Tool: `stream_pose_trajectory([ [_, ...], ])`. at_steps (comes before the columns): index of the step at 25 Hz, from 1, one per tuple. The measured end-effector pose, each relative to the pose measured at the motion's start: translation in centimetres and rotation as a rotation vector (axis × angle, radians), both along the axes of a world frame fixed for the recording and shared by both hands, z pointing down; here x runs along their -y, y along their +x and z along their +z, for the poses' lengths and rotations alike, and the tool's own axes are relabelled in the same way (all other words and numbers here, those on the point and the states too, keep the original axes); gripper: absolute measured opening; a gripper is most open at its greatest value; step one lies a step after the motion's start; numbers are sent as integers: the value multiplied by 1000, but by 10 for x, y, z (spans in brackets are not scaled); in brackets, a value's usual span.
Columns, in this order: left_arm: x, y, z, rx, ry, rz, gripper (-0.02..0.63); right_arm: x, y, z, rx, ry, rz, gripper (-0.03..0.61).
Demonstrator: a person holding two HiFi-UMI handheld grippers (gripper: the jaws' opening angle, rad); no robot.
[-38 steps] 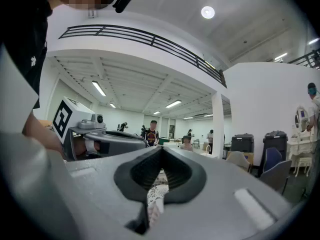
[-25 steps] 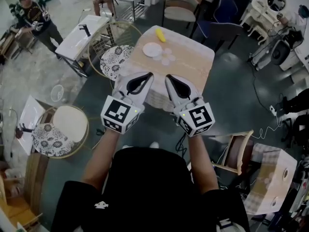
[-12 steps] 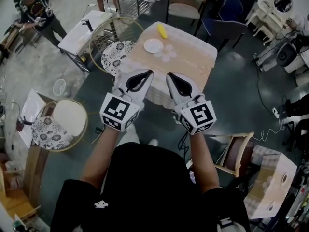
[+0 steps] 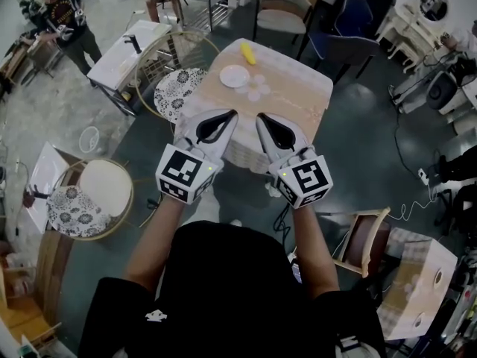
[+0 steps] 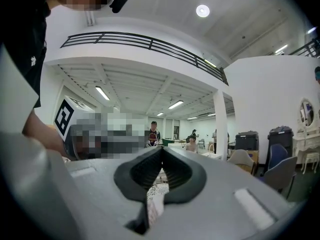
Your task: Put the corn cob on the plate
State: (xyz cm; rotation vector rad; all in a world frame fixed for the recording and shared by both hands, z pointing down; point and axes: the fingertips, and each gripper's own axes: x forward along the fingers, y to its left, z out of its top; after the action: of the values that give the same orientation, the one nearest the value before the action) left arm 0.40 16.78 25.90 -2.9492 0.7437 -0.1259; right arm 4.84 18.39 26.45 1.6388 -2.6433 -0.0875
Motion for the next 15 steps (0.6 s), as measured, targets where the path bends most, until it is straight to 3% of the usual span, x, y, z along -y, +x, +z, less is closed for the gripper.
stream_pose_trajectory([
  [15, 63, -2, 12, -17, -42, -1, 3, 65, -4, -2, 1, -2, 3, 2],
])
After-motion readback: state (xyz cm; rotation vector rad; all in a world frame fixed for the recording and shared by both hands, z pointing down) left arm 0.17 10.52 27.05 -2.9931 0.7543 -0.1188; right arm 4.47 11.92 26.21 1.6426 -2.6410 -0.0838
